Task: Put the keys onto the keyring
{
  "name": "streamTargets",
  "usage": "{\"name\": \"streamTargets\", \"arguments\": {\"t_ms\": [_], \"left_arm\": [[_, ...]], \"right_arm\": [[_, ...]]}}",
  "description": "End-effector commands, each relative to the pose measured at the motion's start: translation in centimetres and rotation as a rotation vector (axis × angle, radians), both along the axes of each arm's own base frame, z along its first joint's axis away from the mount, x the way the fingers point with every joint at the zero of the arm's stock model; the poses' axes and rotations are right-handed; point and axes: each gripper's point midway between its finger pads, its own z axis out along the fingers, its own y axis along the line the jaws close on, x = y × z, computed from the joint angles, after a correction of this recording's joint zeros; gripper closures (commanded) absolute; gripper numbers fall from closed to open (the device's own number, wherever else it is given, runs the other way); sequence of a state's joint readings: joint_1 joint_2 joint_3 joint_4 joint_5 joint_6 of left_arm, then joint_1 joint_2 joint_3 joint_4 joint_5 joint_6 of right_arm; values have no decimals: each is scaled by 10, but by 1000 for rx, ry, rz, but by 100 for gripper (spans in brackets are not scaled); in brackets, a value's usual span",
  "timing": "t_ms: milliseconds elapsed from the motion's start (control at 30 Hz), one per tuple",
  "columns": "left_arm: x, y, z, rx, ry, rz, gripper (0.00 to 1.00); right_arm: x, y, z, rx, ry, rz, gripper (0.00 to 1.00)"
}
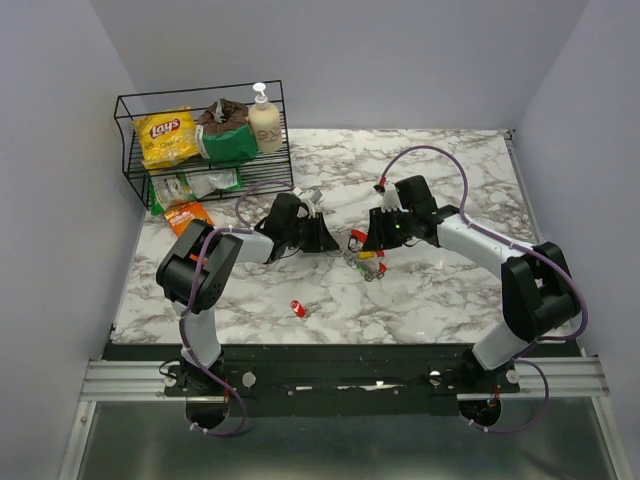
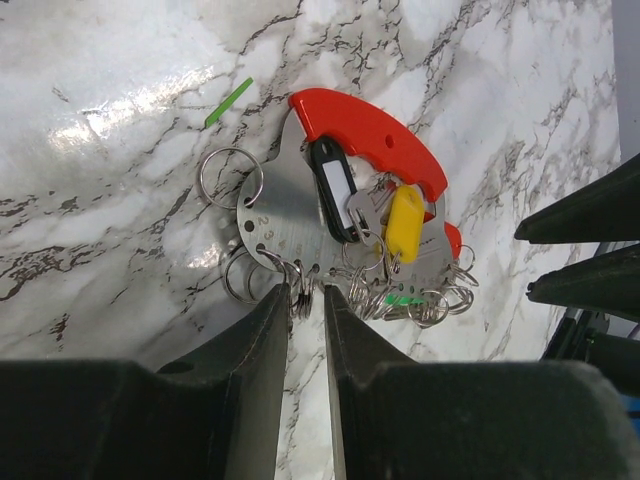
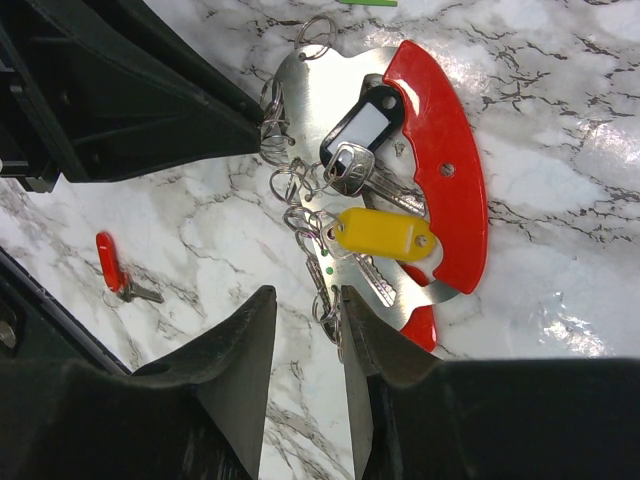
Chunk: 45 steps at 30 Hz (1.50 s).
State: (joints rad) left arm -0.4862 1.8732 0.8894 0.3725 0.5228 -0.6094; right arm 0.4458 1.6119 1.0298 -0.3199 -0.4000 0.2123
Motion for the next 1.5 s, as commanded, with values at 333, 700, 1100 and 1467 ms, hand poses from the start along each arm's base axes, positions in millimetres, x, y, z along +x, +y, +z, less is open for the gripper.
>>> {"name": "streamTargets", "arguments": {"t_ms": [333,700,1100,1467], "left_arm": [[4,2,-12,19,-42,3,67],[9,-1,-10,4,-61,4,98],[1,3,17,14,-156,-48,100],[-19,5,58,-3,-261,-164,100]], "right_arm": [[1,0,-1,-20,5,-5,60],[-1,0,-3,-19,13,-3,60],[1,1,16,6,-35,0,60],[-4,22,62,163,-162,111,58]]}}
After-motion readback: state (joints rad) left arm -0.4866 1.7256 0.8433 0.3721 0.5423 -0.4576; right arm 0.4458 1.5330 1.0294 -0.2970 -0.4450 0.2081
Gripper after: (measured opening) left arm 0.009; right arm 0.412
